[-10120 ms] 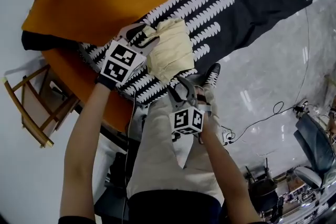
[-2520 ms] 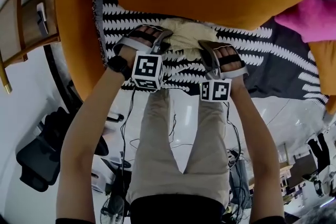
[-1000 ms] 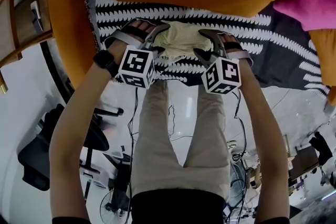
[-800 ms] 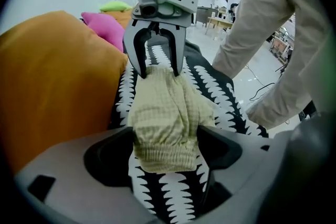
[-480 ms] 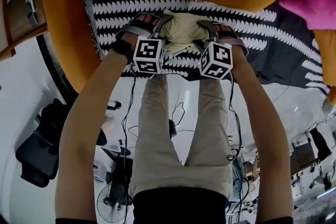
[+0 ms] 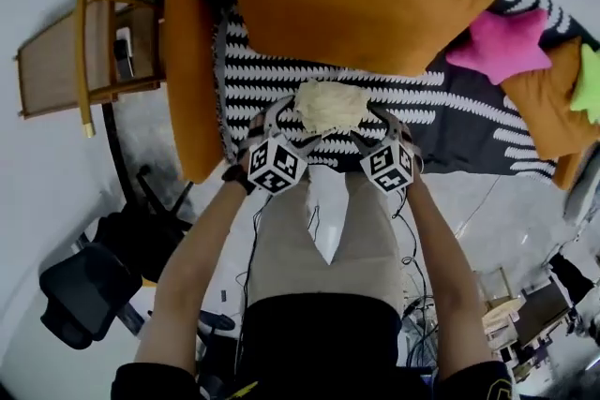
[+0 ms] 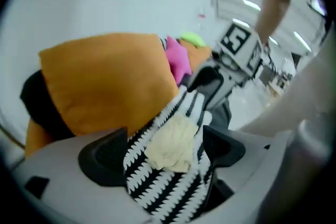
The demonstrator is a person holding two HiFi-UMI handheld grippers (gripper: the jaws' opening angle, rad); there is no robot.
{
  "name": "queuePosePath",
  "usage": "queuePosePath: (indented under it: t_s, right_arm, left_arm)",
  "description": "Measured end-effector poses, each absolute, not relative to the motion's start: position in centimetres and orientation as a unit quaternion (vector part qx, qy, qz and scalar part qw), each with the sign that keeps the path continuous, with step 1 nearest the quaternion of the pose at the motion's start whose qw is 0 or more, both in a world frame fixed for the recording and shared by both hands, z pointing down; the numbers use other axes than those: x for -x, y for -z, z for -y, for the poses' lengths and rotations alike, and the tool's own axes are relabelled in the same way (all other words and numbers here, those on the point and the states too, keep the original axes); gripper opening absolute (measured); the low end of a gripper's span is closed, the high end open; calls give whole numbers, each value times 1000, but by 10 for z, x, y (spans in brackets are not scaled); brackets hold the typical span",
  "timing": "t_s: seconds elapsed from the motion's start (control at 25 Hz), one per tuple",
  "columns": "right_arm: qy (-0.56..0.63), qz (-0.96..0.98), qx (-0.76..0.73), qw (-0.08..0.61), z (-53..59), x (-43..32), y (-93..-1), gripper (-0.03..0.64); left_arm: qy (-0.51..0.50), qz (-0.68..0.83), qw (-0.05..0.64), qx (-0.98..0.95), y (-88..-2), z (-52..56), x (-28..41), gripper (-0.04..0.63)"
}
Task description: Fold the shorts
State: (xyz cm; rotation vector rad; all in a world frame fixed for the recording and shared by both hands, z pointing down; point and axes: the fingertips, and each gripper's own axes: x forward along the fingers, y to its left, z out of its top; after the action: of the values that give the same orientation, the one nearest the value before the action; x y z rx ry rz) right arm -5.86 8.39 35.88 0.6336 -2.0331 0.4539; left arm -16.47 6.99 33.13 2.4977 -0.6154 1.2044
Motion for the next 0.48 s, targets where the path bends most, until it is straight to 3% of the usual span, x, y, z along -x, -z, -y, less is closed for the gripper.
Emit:
queuePosePath:
  t_s: [0.08, 0.32, 0.48]
  right_arm:
    - [-201, 826, -320, 418, -88, 63, -276, 304]
    - [-178, 822, -427, 332, -136, 108, -33, 292]
    - [-208, 808, -525, 168, -132, 122, 94, 282]
  left_arm:
    - [-338, 280, 168, -883, -233, -71, 173, 431]
    - [-247, 324, 102, -908, -14, -123, 218, 430]
    - [-170, 308, 30, -936, 89, -115, 227, 428]
